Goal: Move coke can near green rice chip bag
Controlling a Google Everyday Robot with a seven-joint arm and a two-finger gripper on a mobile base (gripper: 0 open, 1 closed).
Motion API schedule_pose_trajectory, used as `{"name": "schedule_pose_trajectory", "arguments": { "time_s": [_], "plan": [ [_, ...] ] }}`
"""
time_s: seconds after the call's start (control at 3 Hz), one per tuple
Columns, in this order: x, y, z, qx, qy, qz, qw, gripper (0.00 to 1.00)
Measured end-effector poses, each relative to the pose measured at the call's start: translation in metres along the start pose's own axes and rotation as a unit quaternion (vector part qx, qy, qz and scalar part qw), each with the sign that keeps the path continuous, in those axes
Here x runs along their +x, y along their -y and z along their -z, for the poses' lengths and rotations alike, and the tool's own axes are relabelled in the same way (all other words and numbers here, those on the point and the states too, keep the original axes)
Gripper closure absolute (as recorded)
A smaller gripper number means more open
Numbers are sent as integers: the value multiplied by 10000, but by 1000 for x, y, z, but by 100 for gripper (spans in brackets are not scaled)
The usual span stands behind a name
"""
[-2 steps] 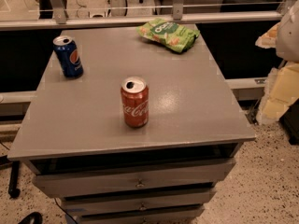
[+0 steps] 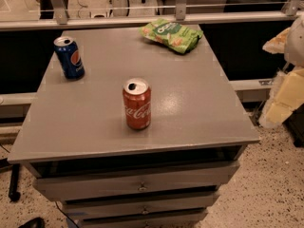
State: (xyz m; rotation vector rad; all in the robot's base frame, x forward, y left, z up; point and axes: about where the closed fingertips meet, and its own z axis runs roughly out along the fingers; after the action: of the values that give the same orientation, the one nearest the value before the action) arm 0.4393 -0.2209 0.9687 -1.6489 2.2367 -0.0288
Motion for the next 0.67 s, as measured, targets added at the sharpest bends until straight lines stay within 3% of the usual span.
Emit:
{"name": "schedule_pose_trajectory", "arguments": {
  "time_s": [0.33, 0.67],
  "plan": [
    [1, -3, -36, -274, 735, -644, 9948, 0],
    [-29, -5, -78, -593, 1760, -1177, 9755, 0]
  ]
}}
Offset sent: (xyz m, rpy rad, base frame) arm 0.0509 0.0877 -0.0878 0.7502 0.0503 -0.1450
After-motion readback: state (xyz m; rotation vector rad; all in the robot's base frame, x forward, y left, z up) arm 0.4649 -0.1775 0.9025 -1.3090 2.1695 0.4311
